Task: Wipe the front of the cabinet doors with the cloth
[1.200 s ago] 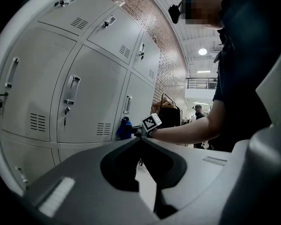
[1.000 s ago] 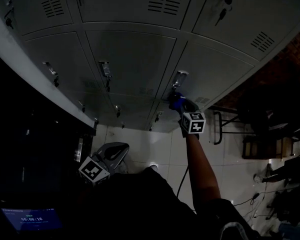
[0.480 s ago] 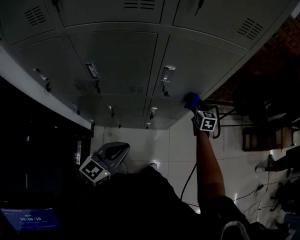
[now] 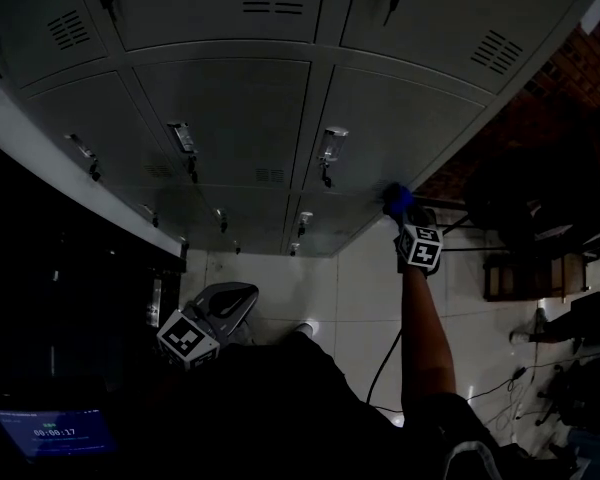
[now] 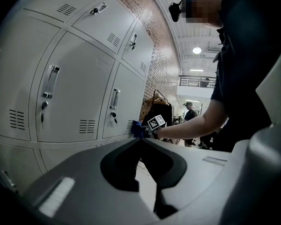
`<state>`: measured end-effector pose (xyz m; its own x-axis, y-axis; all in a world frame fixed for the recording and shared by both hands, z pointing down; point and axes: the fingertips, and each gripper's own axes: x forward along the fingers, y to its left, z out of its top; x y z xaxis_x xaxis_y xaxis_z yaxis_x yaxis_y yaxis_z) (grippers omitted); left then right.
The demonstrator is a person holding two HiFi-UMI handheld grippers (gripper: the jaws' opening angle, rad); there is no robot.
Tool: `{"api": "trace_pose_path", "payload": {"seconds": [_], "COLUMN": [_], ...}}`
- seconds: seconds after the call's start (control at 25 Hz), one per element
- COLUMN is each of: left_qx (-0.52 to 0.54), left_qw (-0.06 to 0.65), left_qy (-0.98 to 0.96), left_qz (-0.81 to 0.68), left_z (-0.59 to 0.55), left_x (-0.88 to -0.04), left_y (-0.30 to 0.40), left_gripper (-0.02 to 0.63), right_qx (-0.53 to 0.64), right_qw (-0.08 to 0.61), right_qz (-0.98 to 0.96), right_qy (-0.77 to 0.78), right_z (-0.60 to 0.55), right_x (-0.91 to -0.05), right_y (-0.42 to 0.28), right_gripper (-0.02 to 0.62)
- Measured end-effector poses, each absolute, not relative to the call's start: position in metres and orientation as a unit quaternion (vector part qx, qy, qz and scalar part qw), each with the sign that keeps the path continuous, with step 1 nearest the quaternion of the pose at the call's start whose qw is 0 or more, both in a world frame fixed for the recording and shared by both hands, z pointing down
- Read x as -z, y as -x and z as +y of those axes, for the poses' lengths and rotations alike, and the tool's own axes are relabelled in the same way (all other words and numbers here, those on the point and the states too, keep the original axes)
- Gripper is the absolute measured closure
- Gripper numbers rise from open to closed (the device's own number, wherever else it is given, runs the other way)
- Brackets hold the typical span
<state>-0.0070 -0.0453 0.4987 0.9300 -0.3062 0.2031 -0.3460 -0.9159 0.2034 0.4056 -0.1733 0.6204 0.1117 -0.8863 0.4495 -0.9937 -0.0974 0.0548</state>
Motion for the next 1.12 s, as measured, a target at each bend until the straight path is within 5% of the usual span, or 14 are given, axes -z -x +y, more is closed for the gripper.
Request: {"api": "trace_pose_path", "payload": {"seconds": [0.64, 1.12], "left_qx": [-0.052, -0.022], "left_qw": [0.099, 0.083], "left_qy": [-0.982, -0.983], "left_qz": [-0.155, -0.161], "left_z": [-0.073, -0.091], "left_x": [-0.491, -0.471], "left_y": [0.026, 0.043], "left_gripper": [0.606, 0.606], "right_qx": [-0.092, -0.084], "right_qw": [0.109, 0.051], "right_qz": [-0.849, -0.864], "right_qy": [-0.508, -0.495], "right_z": [-0.113, -0.091], "right_x": [-0.507, -0.455], "right_y": [-0.125, -0.053], "right_gripper": [0.526, 0.526]}}
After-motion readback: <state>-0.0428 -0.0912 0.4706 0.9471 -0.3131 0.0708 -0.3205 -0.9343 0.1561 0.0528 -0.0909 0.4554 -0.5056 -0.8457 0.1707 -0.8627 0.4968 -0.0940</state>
